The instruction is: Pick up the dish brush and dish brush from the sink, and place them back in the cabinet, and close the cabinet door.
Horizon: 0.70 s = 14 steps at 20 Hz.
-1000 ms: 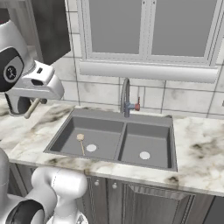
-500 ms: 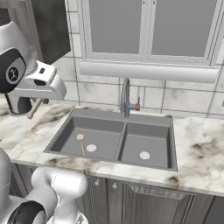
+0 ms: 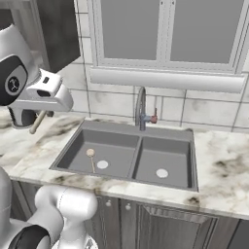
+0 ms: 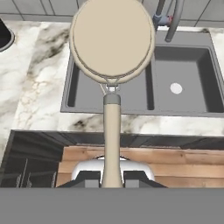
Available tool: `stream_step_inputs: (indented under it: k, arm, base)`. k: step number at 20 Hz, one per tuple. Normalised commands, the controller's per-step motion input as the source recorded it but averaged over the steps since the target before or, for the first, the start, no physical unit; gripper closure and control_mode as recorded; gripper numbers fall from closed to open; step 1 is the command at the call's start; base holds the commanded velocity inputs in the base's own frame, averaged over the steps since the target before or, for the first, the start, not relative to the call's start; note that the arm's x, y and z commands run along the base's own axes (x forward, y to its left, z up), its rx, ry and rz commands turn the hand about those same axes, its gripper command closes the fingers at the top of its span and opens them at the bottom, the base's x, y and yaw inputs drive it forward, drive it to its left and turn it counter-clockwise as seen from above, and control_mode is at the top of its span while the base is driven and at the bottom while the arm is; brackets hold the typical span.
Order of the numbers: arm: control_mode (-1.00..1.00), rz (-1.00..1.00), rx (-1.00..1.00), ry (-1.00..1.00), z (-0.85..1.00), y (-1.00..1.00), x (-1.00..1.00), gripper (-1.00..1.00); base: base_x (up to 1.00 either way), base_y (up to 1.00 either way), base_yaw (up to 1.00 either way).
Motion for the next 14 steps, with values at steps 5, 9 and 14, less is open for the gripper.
stream_step_inputs:
  k: [5,9,14]
  arm:
    - [1.0,0.0,0.0,0.0,0.0,0.0,0.0,1.0]
    - [1.0,0.0,0.0,0.0,0.0,0.0,0.0,1.0]
    - [1.0,0.0,0.0,0.0,0.0,0.0,0.0,1.0]
  base:
    - [-0.18,0.0,0.28]
    - [-0.03,0.02,0.51]
    - [0.0,0.0,0.5]
